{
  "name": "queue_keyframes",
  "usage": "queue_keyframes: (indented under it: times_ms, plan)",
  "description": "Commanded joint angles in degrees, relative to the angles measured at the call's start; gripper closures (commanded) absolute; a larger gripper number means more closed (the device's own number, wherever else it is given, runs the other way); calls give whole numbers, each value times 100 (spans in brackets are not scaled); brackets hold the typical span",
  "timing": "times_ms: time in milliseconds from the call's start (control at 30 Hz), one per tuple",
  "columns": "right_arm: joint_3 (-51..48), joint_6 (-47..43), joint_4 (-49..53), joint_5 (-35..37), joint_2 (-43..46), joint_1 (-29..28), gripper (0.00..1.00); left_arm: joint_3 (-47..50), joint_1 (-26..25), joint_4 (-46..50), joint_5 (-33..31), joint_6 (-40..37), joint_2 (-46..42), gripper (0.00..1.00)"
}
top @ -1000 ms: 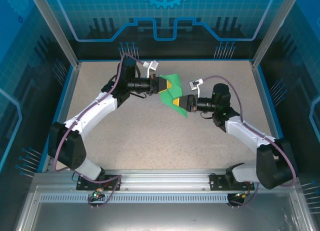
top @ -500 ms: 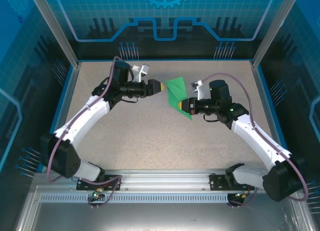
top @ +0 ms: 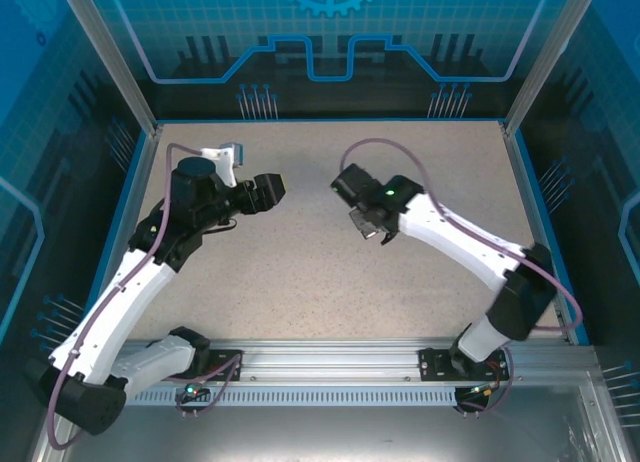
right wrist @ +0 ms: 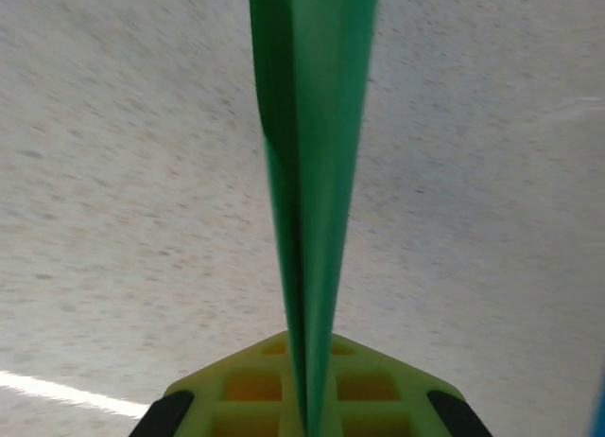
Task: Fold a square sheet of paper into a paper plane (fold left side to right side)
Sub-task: Turn over the paper at the center of the table.
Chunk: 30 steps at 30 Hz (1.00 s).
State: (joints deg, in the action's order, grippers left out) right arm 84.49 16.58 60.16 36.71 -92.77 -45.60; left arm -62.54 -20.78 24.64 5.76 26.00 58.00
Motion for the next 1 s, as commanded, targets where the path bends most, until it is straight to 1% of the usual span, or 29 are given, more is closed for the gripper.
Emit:
queue_keyframes:
  times_ms: [0,133,267,400,533,667,733,833,967]
  plan:
    - [485,-130,1066,1587,-785,-301,95,117,43,304,-527,-194,-109,9]
    - [849,-146,1510,2243,-1849,-497,94,133,47,348,-513,-193,-148,8]
    - [1243,23,1913,2370,-2710,-568,94,126,47,370,-504,-237,-162,8]
    - [1313,-208,1732,2044,-3186,-678,94,144,48,405,-472,-237,-174,7]
    - [1443,-318,1771,1790,-3579,-838,92,236,52,383,-453,-181,-184,7]
    - [1494,-448,1613,884,-3661,-874,88,254,52,400,-377,-130,-130,7]
    - [1507,-532,1587,451,-3660,-875,81,243,47,418,-292,-107,-84,7]
    - [1474,-566,1572,-119,-3508,-877,68,210,47,440,-143,-67,-20,7]
    - [1227,-526,1374,-898,-2883,-880,48,159,47,483,69,13,79,6]
